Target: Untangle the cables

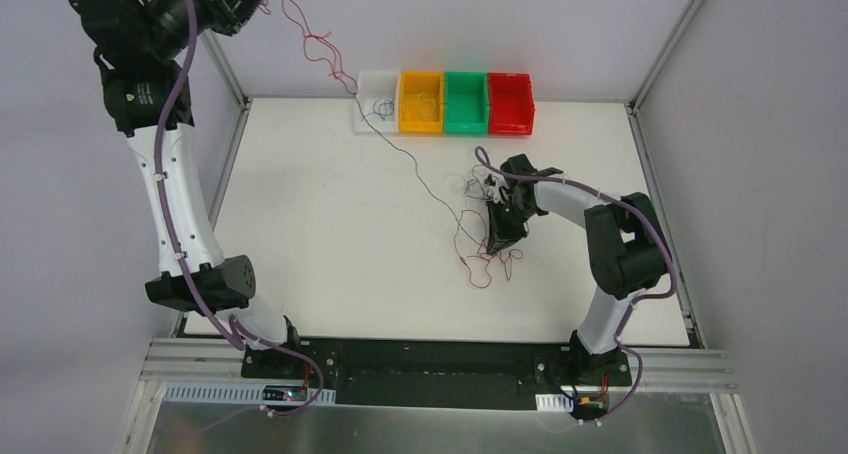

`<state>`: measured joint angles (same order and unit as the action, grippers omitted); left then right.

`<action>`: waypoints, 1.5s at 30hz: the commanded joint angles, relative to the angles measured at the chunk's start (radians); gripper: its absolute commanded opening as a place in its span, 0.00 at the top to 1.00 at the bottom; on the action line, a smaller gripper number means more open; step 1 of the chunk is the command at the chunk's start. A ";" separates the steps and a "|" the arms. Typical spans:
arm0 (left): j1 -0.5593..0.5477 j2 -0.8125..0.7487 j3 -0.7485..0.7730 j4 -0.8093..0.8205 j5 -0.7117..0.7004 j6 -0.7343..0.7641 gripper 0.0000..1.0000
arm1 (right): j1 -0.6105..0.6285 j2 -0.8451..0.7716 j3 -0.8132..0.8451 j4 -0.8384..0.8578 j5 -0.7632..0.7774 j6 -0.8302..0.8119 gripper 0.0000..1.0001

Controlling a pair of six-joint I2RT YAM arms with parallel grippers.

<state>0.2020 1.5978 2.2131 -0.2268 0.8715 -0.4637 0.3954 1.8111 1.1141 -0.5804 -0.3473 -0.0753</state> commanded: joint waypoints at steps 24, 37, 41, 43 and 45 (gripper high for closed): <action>-0.130 -0.098 -0.421 0.202 0.282 -0.243 1.00 | 0.007 -0.184 0.403 -0.311 -0.232 -0.341 0.08; -0.406 -0.097 -0.547 0.180 0.353 -0.199 1.00 | 0.108 -0.233 0.766 0.000 -0.369 0.034 0.01; -0.436 -0.086 -0.544 0.180 0.354 -0.203 1.00 | 0.147 -0.205 0.790 0.017 -0.344 0.033 0.08; -0.446 -0.078 -0.536 0.179 0.356 -0.205 1.00 | 0.159 -0.193 0.791 0.032 -0.338 0.036 0.12; -0.453 -0.071 -0.532 0.179 0.356 -0.209 1.00 | 0.168 -0.182 0.797 0.049 -0.340 0.050 0.20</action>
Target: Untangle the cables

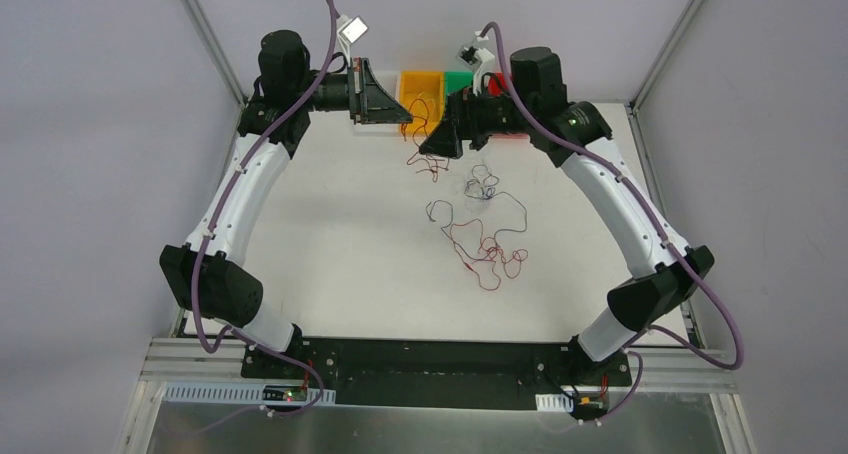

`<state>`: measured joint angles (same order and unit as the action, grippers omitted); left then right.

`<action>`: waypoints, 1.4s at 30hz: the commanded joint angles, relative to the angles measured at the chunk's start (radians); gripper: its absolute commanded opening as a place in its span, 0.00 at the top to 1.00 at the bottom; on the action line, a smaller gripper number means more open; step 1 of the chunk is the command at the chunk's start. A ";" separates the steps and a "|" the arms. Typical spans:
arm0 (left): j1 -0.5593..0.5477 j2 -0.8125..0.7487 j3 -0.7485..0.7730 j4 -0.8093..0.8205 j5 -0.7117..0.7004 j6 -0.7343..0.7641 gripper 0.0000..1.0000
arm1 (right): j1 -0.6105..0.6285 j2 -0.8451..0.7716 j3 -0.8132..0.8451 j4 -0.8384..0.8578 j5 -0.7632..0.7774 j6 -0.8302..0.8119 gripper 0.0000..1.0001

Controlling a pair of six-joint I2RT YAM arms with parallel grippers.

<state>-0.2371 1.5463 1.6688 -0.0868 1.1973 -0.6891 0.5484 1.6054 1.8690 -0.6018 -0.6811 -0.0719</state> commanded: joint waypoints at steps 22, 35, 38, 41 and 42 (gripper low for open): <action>0.085 0.081 0.124 -0.093 -0.139 0.109 0.16 | -0.137 0.077 0.042 0.150 0.104 0.165 1.00; 0.186 0.117 0.155 -0.227 -0.317 0.289 0.01 | -0.445 0.577 0.404 0.188 0.259 0.176 1.00; 0.192 0.137 0.178 -0.294 -0.350 0.362 0.01 | -0.468 0.702 0.516 0.246 0.260 0.193 1.00; 0.199 0.159 0.193 -0.340 -0.371 0.403 0.01 | -0.478 0.787 0.559 0.344 0.282 0.216 1.00; 0.200 0.165 0.194 -0.351 -0.377 0.414 0.01 | -0.477 0.805 0.562 0.381 0.287 0.222 1.00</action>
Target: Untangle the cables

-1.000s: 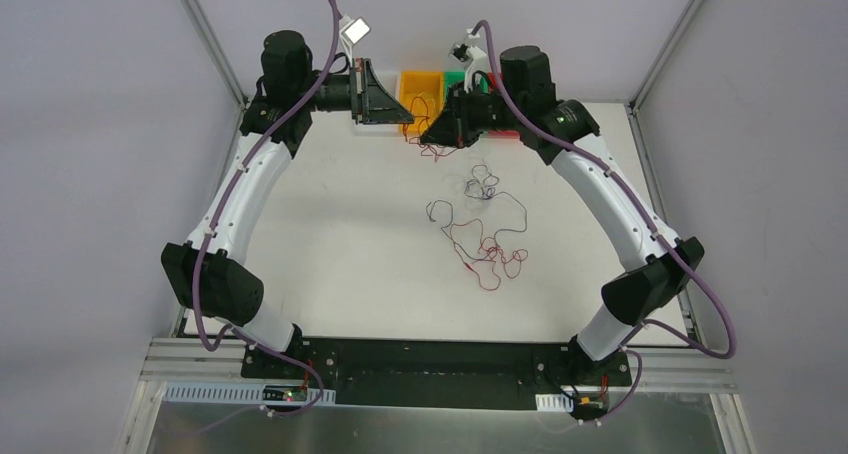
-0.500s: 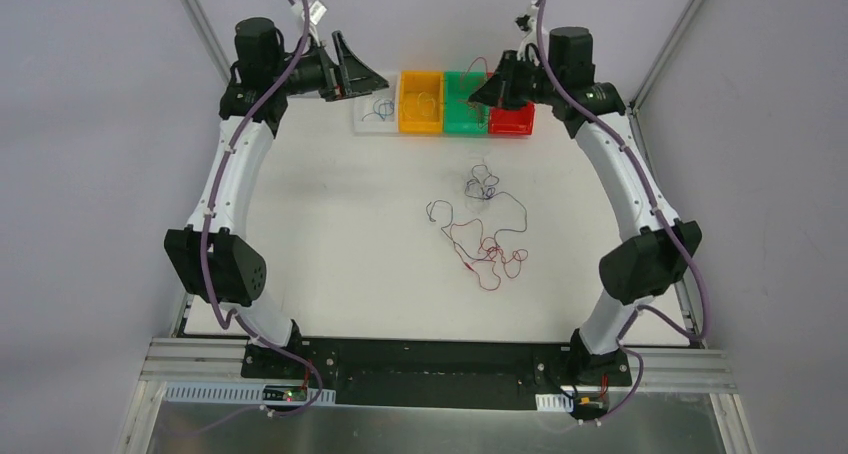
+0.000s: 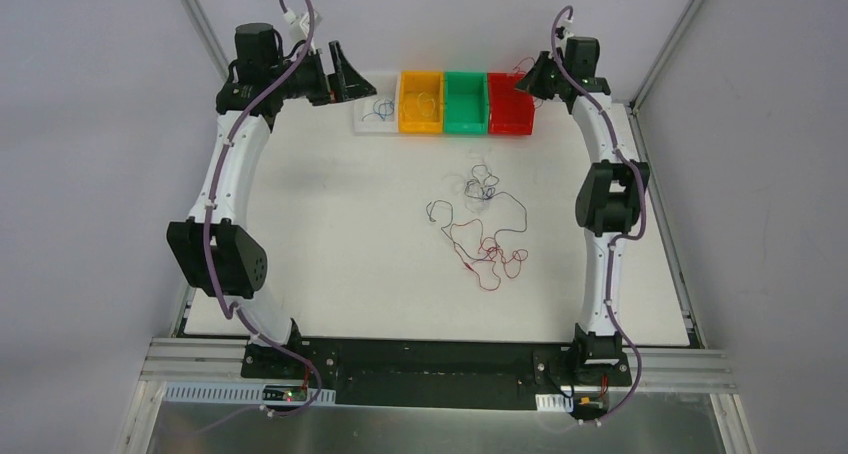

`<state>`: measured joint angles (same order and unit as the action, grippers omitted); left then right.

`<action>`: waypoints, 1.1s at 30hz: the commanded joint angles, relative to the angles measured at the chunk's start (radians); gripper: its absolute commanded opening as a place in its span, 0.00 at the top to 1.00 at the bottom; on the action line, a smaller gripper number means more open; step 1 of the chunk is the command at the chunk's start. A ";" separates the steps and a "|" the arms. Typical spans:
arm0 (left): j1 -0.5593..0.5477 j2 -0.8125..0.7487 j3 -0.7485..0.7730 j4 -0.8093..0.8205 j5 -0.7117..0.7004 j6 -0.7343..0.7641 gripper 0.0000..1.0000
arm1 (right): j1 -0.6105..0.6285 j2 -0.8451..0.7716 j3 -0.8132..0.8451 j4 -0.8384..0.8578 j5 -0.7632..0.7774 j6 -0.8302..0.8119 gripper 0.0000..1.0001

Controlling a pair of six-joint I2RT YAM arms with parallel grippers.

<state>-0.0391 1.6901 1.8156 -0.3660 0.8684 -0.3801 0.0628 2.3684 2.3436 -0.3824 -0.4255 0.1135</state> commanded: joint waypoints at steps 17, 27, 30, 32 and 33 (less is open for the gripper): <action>-0.020 0.058 -0.003 -0.222 0.071 0.264 0.01 | -0.001 -0.043 -0.071 0.239 0.081 0.062 0.23; -0.371 -0.056 -0.293 -0.245 0.047 0.683 0.01 | -0.041 -0.520 -0.552 -0.614 -0.300 -0.492 0.28; -0.434 -0.037 -0.322 -0.244 0.033 0.715 0.02 | -0.027 -0.661 -0.780 -0.760 -0.315 -0.592 0.34; -0.454 -0.016 -0.332 -0.241 0.035 0.706 0.06 | 0.001 -0.755 -0.949 -0.738 -0.243 -0.598 0.36; -0.461 -0.004 -0.334 -0.238 0.033 0.695 0.08 | 0.017 -0.797 -1.021 -0.689 -0.197 -0.588 0.36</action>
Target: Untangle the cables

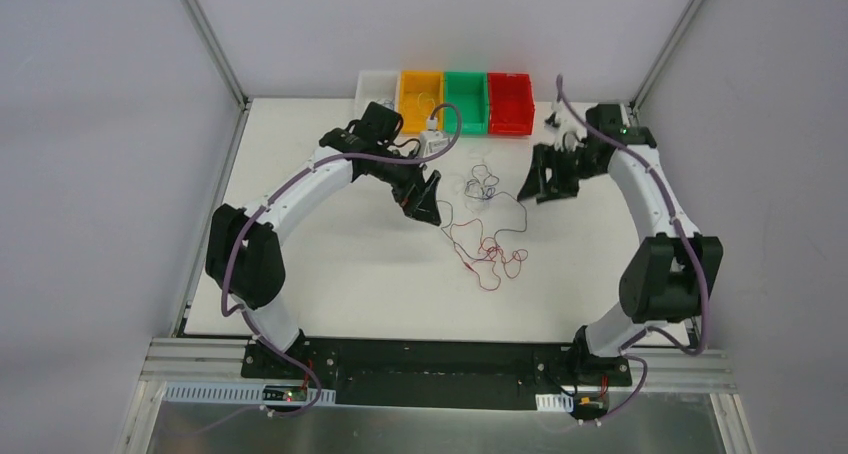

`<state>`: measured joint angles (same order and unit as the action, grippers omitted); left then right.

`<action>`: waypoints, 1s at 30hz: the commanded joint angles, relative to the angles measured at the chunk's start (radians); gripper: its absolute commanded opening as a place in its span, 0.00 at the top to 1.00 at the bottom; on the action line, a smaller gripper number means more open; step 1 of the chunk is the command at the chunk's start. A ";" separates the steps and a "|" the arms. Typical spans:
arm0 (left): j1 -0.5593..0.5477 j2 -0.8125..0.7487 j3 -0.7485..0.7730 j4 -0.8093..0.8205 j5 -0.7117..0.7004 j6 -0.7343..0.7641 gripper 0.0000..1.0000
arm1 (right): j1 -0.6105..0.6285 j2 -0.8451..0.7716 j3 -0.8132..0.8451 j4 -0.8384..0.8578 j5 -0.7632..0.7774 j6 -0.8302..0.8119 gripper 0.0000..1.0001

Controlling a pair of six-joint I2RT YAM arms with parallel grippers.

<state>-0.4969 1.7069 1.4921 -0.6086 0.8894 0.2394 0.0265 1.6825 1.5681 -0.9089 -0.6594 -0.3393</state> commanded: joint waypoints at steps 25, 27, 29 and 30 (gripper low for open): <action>0.161 -0.216 -0.197 0.022 -0.025 -0.155 0.01 | 0.222 -0.129 -0.449 0.066 0.092 -0.213 1.00; 0.197 -0.266 -0.201 0.034 -0.009 -0.154 0.01 | 0.222 -0.181 -0.360 -0.029 0.024 -0.214 1.00; 0.204 -0.315 -0.213 0.061 -0.009 -0.133 0.01 | 0.228 -0.246 -0.281 -0.055 -0.030 -0.168 1.00; 0.204 -0.339 -0.228 0.098 -0.007 -0.136 0.01 | 0.239 -0.275 -0.241 -0.057 -0.045 -0.142 1.00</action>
<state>-0.2955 1.4933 1.2892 -0.5816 0.8330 0.1036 0.2443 1.5566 1.1637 -0.8368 -0.5385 -0.4988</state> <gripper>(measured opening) 0.990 0.016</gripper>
